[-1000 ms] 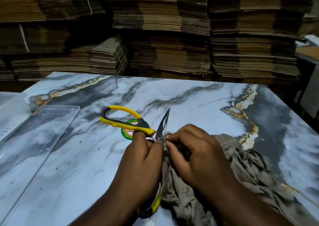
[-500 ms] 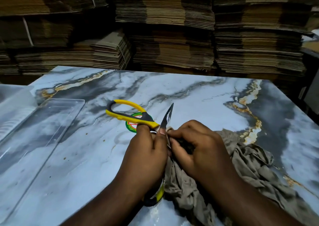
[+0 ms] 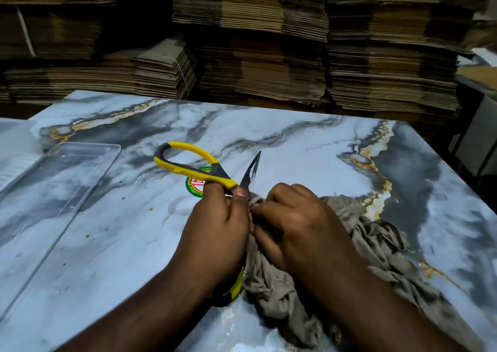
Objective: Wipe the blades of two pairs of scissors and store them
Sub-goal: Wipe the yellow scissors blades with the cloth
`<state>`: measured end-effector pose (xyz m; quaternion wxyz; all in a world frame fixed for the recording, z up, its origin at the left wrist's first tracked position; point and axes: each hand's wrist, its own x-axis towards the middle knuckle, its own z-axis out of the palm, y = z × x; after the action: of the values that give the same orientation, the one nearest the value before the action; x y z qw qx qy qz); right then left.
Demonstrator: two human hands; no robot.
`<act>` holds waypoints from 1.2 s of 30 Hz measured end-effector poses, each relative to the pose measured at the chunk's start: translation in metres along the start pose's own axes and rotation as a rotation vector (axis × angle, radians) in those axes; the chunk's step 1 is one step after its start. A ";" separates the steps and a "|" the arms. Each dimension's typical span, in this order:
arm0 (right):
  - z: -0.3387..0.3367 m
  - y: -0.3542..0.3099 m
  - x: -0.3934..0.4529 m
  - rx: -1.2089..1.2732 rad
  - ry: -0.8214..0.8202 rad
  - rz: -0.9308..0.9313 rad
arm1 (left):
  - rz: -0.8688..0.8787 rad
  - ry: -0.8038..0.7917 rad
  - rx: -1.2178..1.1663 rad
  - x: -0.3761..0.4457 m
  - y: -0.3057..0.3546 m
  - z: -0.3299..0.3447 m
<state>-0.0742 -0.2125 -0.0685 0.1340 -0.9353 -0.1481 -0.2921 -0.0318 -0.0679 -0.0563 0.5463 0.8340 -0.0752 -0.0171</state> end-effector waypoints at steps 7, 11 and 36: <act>-0.004 0.005 -0.006 0.143 0.135 0.131 | -0.004 -0.020 -0.014 -0.001 0.000 -0.001; -0.006 0.007 -0.003 0.183 0.197 0.224 | 0.015 -0.031 -0.024 0.001 -0.003 -0.001; 0.005 -0.001 -0.003 0.212 0.134 0.114 | -0.049 -0.063 -0.168 0.004 -0.004 -0.004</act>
<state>-0.0742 -0.2106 -0.0742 0.2579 -0.9013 -0.1155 -0.3284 -0.0273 -0.0635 -0.0581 0.6113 0.7858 -0.0703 -0.0630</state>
